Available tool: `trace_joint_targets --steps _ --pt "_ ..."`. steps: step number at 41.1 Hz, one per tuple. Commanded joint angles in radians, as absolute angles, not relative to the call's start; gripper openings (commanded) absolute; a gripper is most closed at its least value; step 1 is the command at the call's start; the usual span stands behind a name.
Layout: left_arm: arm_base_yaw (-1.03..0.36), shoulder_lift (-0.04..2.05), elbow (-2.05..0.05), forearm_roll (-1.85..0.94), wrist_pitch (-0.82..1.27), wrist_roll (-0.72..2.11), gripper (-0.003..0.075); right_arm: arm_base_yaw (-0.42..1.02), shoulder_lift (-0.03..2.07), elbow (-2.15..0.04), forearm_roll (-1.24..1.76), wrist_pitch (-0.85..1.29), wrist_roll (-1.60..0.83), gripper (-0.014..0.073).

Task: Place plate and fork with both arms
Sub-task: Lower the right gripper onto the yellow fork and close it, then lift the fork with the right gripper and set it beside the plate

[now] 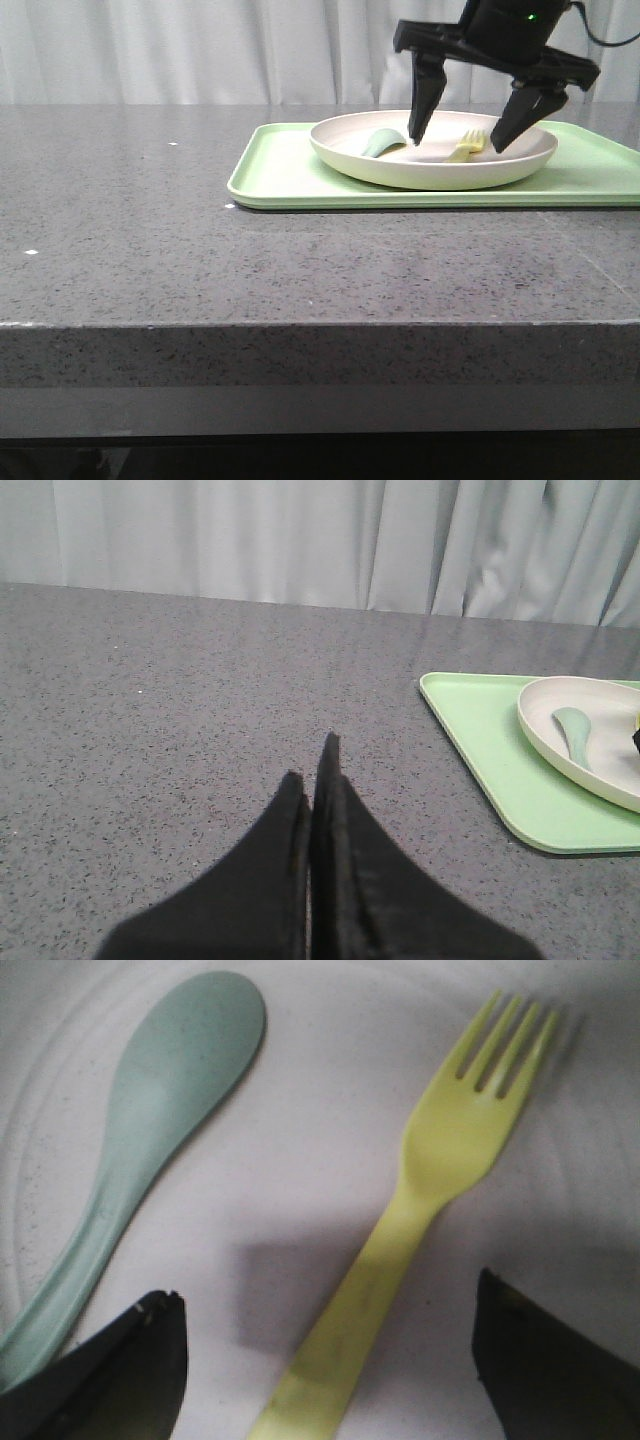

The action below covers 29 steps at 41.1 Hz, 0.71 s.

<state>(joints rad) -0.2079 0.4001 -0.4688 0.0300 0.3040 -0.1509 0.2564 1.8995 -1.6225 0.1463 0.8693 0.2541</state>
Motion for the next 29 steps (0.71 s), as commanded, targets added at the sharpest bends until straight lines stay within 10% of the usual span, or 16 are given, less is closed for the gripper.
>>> trace_joint_targets --steps 1,12,29 --pt "-0.204 0.406 -0.495 0.032 0.217 -0.153 -0.0018 0.253 1.861 -1.661 0.142 0.847 0.260 0.0601" --pt "-0.204 0.406 -0.495 0.032 0.217 -0.153 -0.0018 0.253 1.880 -1.661 0.142 0.857 0.260 0.0568" --pt "-0.204 0.406 -0.495 0.032 0.217 -0.153 -0.0018 0.252 1.879 -1.670 0.142 0.876 0.260 0.0043"
